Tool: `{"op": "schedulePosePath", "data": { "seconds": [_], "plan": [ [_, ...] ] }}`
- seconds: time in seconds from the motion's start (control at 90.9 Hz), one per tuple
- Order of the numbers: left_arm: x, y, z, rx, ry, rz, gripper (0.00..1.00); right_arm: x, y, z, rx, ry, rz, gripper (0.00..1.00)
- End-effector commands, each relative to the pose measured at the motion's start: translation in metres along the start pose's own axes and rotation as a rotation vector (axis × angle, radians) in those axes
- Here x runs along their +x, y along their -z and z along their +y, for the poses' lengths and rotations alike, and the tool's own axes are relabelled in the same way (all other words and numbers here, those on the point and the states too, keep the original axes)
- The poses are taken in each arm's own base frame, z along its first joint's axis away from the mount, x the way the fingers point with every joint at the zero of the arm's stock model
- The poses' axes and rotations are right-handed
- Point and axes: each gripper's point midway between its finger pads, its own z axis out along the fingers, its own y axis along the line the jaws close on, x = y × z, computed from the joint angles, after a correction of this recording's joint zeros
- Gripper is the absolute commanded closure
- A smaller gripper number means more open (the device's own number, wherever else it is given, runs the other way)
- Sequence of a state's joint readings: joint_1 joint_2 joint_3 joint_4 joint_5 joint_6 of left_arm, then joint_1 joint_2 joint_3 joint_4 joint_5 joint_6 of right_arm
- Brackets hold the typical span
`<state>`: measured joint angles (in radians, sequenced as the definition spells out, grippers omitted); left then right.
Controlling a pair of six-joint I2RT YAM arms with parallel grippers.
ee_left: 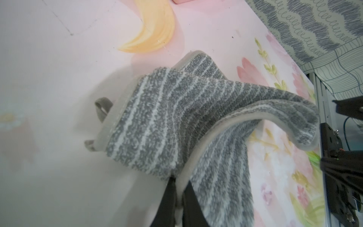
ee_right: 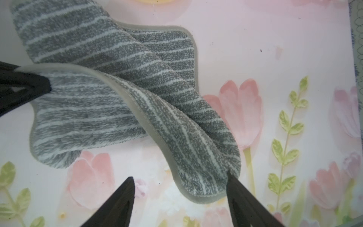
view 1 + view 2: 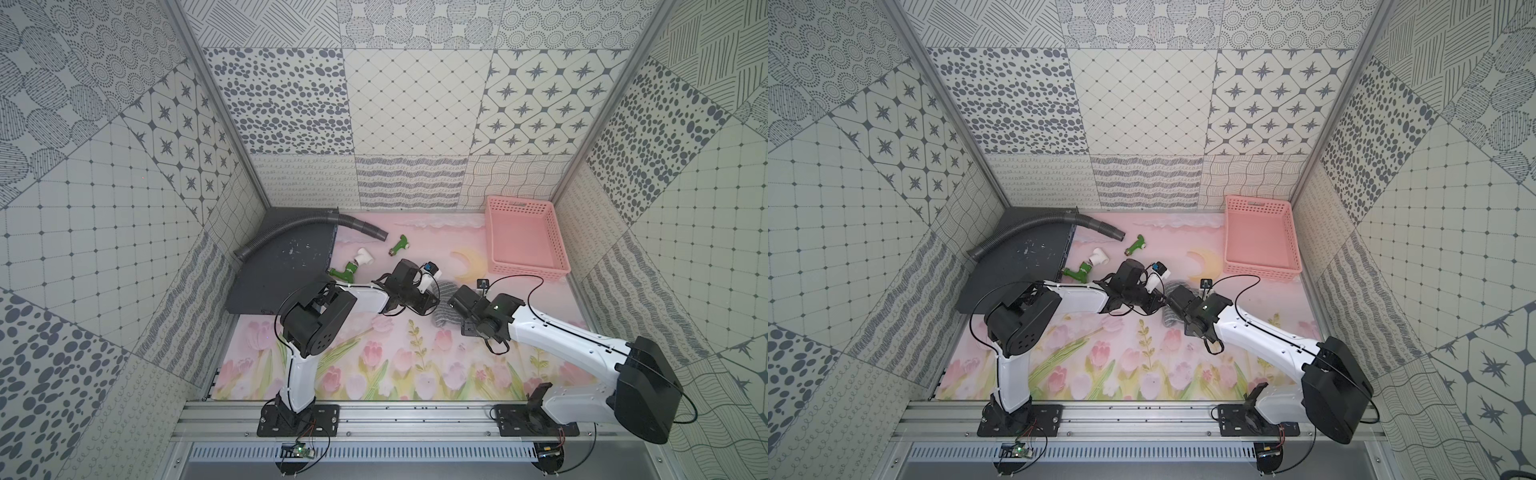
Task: Fold the square dishcloth
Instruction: Flatten out the cleaning item at the center of the board.
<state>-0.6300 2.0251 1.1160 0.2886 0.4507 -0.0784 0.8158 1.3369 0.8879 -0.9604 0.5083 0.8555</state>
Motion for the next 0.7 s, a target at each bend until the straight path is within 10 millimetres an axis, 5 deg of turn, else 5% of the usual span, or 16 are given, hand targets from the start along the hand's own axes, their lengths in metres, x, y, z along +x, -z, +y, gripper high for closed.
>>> {"op": "schedulePosePath", "data": {
  "seconds": [0.0,0.473,0.693],
  "plan": [
    [-0.012,0.003,-0.006,0.019,0.012,-0.043,0.90,0.003,0.000,-0.010,0.079,0.013,-0.002,0.26],
    [-0.015,0.003,-0.004,0.010,0.016,-0.039,0.90,0.015,-0.023,-0.014,0.257,0.057,0.027,0.26],
    [-0.020,0.009,-0.006,0.004,0.009,-0.048,0.90,0.005,-0.026,-0.019,0.346,0.072,-0.014,0.47]
  ]
}}
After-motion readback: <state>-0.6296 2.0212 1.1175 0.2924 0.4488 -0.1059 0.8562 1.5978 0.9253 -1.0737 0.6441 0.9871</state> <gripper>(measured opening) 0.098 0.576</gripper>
